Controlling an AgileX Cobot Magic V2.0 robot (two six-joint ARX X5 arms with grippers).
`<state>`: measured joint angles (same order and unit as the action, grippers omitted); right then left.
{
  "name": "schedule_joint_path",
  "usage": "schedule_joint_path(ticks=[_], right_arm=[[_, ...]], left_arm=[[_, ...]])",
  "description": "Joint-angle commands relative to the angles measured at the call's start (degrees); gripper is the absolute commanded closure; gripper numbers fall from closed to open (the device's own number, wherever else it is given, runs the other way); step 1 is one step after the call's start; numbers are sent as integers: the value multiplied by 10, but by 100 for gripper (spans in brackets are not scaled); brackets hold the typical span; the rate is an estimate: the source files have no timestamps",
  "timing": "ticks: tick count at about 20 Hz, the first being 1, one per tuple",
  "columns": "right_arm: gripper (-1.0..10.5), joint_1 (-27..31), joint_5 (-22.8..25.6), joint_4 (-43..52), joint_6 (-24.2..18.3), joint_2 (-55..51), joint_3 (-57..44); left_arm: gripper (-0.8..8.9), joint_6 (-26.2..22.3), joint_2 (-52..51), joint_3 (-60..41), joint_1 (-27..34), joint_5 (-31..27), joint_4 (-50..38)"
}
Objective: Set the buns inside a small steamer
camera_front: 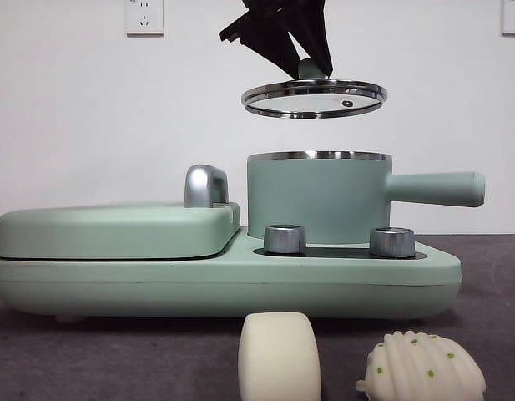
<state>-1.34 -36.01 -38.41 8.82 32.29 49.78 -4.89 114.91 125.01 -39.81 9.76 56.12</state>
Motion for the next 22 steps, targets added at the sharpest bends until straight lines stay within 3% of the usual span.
schedule_joint_path(ticks=[1,4,10,17,22], right_arm=[[442,-1,-1,-2,-7,2,10],[442,-19,-13,-33,-36,9,10],[462,-136,9,-84,-24,85,10],[462,-375,146,-83,54,232,26],[462,-502,220,-78,134,358,59]], left_arm=[[804,-3,5,29,10,1,-2],[803,-17,5,29,30,1,6],[804,-21,5,29,95,1,9],[803,-26,5,29,185,1,9],[803,-31,5,29,233,1,7]])
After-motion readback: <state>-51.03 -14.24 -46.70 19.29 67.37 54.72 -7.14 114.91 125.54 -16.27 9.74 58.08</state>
